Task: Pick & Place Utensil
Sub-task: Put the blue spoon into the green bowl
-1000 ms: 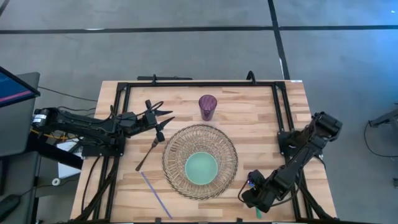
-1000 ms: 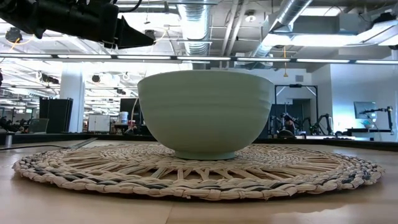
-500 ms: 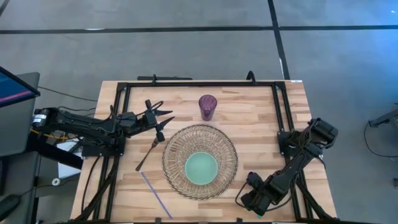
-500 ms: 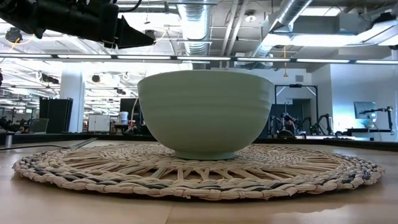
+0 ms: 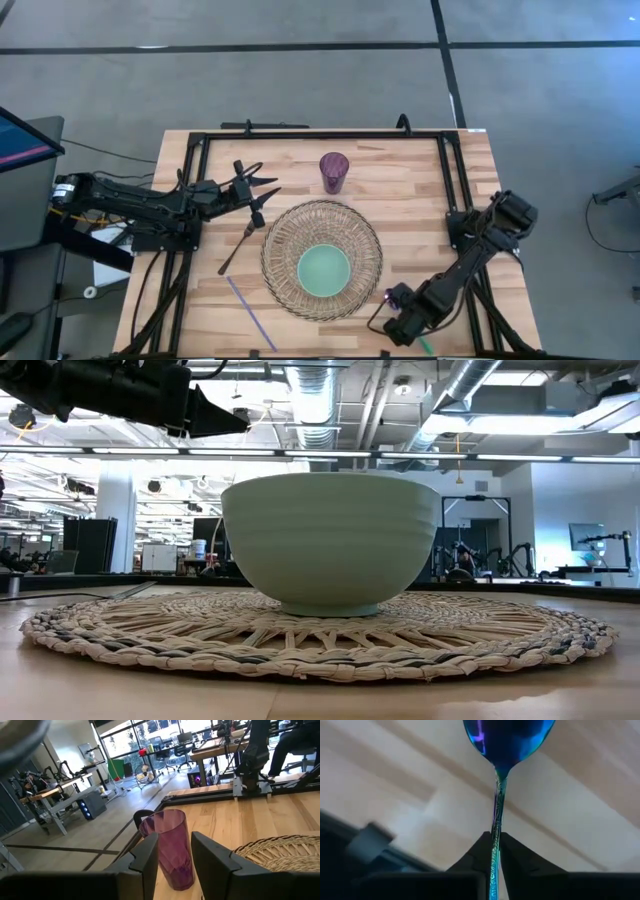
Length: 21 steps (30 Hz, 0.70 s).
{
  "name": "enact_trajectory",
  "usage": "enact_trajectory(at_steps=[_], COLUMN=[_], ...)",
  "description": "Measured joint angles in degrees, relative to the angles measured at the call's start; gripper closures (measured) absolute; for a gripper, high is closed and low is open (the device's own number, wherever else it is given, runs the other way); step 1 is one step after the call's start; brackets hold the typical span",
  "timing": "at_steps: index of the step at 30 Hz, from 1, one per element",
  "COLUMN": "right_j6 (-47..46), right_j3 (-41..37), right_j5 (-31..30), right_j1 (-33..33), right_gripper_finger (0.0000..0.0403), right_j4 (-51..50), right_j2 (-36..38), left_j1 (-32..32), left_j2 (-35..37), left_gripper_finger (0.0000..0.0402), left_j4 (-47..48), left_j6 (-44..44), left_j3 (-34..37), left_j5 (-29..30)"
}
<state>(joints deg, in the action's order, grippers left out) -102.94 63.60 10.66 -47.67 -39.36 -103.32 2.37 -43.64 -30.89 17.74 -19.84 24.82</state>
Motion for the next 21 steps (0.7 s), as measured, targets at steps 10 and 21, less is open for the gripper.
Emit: enact_trajectory(at_steps=[10, 21], right_j6=[12.36, 30.23], right_j3=[13.14, 25.98], right_j5=[0.87, 9.92], right_j1=[5.09, 17.64], right_gripper_finger=[0.0393, 0.0398], right_j4=[-12.0, -21.26], right_j2=[0.1, 0.25], left_j1=[-0.01, -0.01], left_j2=[0.0, 0.0], left_gripper_finger=[0.0285, 0.0285], left_j4=[-0.07, -0.38], left_j6=[0.0, -0.06], left_j3=[0.0, 0.0], left_j5=[0.01, 0.01])
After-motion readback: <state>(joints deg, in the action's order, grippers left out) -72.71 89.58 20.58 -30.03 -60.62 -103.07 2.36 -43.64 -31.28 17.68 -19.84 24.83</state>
